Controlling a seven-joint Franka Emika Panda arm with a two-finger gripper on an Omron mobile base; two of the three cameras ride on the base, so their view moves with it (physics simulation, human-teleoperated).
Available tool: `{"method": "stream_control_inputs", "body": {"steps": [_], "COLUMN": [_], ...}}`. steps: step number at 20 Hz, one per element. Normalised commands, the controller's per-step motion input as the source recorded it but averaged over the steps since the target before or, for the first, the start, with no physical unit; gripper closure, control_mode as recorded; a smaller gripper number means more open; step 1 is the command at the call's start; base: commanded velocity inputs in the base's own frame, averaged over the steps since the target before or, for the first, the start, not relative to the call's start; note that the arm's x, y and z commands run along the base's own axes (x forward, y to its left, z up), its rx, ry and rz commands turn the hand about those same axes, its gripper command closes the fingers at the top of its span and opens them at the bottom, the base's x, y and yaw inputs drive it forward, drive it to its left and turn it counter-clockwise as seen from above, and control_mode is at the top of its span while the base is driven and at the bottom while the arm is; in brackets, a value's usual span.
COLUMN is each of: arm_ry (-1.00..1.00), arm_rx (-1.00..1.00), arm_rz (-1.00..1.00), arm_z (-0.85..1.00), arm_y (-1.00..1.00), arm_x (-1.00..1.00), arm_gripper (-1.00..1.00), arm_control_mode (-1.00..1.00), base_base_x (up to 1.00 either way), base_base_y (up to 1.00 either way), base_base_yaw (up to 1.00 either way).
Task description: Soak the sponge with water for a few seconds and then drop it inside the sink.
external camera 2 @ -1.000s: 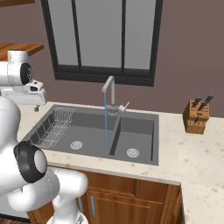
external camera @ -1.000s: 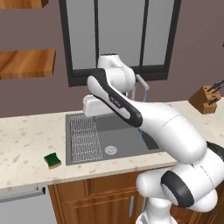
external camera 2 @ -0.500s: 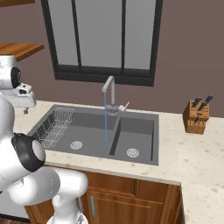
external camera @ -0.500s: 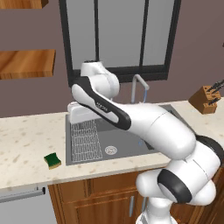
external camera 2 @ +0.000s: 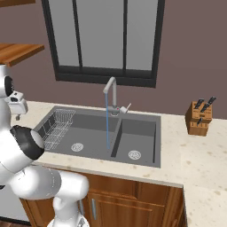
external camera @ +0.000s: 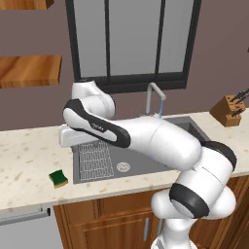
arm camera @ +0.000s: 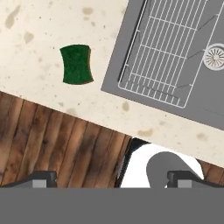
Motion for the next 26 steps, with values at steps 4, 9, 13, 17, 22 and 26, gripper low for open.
{"method": "stream_control_inputs", "body": {"steps": [4, 9, 13, 17, 22, 26], "arm_ry": [0.00, 0.00, 0.00, 0.00, 0.00, 0.00], "arm_rx": [0.00, 0.00, 0.00, 0.00, 0.00, 0.00], "arm_rz": [0.00, 0.00, 0.00, 0.00, 0.00, 0.00], "arm_z": [-0.33, -0.14, -0.04, -0.01, -0.03, -0.07], "arm_y": [0.26, 0.27, 0.29, 0.26, 0.20, 0.17], "arm_x": [0.22, 0.24, 0.25, 0.15, 0.12, 0.14], "arm_gripper": [-1.00, -1.00, -1.00, -1.00, -1.00, -1.00], "arm_control_mode": [-1.00, -1.00, -1.00, -1.00, -1.00, -1.00], "base_base_x": [0.00, 0.00, 0.00, 0.00, 0.00, 0.00], "base_base_y": [0.00, 0.00, 0.00, 0.00, 0.00, 0.00], "base_base_yaw": [0.00, 0.00, 0.00, 0.00, 0.00, 0.00]}}
